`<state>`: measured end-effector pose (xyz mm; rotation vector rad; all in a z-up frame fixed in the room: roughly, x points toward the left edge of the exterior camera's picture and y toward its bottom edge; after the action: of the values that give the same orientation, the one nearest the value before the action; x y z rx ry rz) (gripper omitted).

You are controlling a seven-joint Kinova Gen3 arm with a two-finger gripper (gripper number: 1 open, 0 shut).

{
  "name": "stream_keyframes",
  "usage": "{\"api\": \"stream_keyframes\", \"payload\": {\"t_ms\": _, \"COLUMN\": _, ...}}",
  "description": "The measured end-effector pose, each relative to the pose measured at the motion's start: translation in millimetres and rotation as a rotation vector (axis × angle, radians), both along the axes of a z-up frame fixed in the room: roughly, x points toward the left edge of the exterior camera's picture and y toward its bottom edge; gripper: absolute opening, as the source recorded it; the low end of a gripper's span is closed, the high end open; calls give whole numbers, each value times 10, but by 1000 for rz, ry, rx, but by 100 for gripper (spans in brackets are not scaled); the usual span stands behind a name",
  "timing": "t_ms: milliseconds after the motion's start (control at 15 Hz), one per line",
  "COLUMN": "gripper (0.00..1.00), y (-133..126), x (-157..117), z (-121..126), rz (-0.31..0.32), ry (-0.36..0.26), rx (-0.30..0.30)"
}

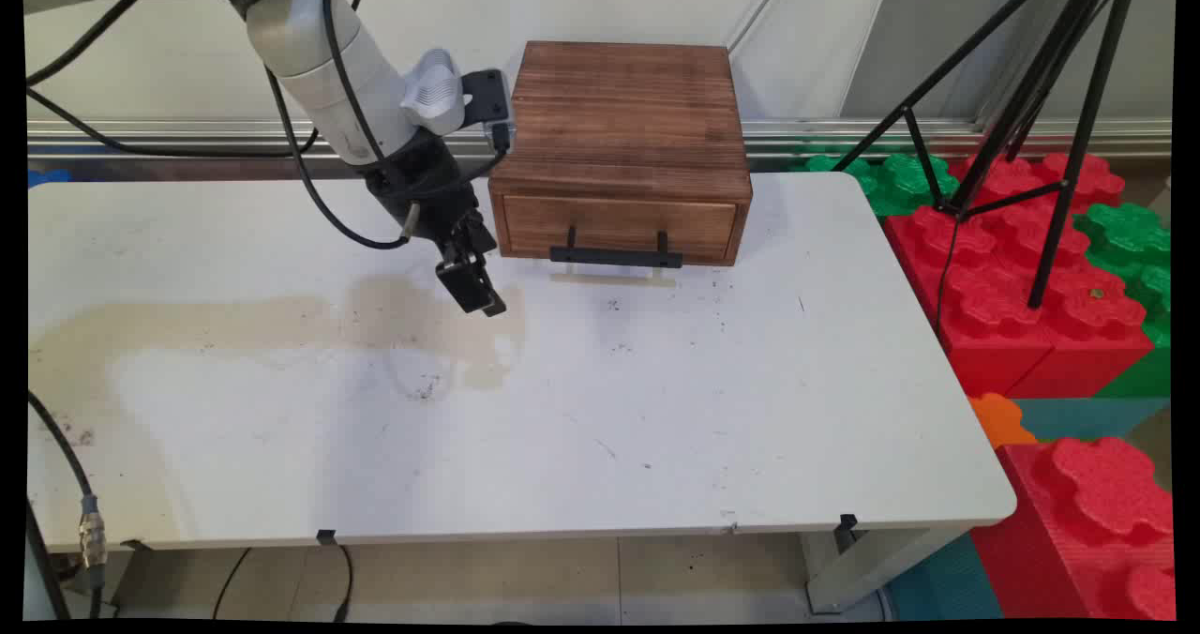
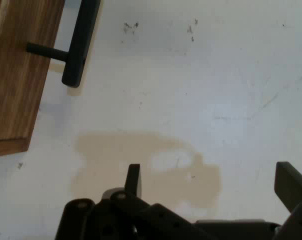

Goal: Open the drawer

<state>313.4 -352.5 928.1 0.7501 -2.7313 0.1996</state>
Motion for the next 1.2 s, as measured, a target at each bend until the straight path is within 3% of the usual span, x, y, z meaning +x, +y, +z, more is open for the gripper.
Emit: {"api": "stream_keyframes", "payload": {"t_ms": 1200, "gripper": 100, "y": -439, "x": -345, "z": -132, "rz": -70, "ry": 19, "rx": -57}}
